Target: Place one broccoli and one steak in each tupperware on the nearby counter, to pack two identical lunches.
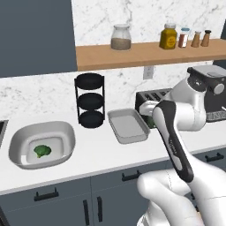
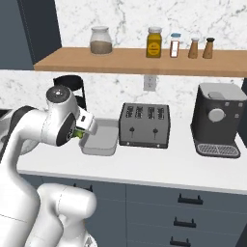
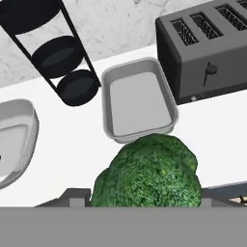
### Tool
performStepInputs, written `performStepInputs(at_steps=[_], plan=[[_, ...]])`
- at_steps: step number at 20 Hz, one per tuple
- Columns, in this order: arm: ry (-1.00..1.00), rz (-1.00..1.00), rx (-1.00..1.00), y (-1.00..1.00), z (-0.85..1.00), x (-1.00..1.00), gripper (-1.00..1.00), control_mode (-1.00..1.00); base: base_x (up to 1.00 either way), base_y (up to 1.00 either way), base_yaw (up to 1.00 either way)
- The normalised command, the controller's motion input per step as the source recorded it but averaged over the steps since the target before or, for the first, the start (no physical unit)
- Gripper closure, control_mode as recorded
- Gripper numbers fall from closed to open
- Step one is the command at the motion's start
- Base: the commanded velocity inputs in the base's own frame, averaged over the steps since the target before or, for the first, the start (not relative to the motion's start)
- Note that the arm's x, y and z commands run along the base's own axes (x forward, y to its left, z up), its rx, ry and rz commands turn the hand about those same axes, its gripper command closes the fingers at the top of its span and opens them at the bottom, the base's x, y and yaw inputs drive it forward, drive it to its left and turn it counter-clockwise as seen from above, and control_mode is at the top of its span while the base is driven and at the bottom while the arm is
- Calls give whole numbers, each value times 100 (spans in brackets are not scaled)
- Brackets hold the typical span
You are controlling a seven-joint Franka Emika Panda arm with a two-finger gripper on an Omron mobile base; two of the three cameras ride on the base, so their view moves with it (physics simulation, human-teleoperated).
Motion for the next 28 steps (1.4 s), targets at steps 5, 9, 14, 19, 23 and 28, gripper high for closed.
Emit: performStepInputs(at_steps=[5,9,14,19,23,28], plan=[[-1,0,-3,5,-24,33,100,-100,0,0,0],[-1,0,-4,10,-18,44,100,-100,0,0,0],[0,0,0,1,-13,44,100,-100,0,0,0],[0,1,0,2,-34,39,100,-100,0,0,0],[0,3,0,4,-49,42,100,-100,0,0,0],[0,2,0,0,-39,52,100,-100,0,0,0]])
